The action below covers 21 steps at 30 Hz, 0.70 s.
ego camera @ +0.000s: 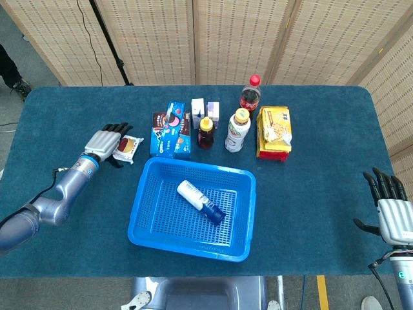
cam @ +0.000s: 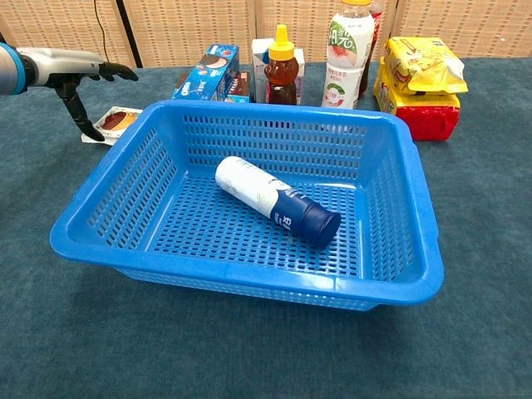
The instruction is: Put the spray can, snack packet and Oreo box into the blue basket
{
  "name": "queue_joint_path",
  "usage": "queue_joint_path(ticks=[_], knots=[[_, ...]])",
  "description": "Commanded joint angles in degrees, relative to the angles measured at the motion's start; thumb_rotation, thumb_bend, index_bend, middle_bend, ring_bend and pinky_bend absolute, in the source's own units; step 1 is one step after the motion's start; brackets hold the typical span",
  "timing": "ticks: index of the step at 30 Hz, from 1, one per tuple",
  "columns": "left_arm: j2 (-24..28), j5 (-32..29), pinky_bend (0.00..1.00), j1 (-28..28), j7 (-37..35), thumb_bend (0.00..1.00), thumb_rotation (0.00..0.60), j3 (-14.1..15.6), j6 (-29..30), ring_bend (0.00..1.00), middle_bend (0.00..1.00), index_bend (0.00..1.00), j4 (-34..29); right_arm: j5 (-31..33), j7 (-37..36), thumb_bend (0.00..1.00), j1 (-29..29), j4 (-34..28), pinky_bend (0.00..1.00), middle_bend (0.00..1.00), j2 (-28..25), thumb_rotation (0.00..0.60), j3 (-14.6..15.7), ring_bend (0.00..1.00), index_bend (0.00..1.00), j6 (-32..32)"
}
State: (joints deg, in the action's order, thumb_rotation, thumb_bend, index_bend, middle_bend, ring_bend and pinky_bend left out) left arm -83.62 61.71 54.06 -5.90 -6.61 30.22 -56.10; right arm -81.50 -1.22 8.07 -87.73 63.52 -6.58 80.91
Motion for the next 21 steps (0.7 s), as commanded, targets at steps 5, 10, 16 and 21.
queue_joint_path(ticks=[5,10,16,21], knots=[[-4.17,-3.97,0.00,2.44,3.51,0.06,0.600,-1.18,-4.28,0.00,0.00,0.00,6.30,1.20,1.45,0.00,0.08,-1.49,0.00,0.00,-0.23,0.600,-0.53,0.00,0.00,-0.20],[-6.94,-6.23,0.00,3.26,4.82,0.06,0.600,-1.06,-7.60,0.00,0.00,0.00,10.27,1.77,1.14,0.00,0.09,-1.23,0.00,0.00,-0.28,0.600,-0.73,0.00,0.00,-0.45],[-9.56,-6.79,0.13,3.48,5.01,0.10,0.600,-2.10,-6.87,0.00,0.00,0.00,13.84,1.91,0.88,0.00,0.18,-0.87,0.00,0.00,-0.16,0.600,-0.76,0.00,0.00,-0.68],[-11.10,-7.24,0.39,3.86,5.97,0.22,0.600,-2.59,-7.38,0.23,0.15,0.17,16.20,1.78,0.73,0.00,0.31,-0.71,0.00,0.00,-0.07,0.600,-0.61,0.00,0.00,-1.02]])
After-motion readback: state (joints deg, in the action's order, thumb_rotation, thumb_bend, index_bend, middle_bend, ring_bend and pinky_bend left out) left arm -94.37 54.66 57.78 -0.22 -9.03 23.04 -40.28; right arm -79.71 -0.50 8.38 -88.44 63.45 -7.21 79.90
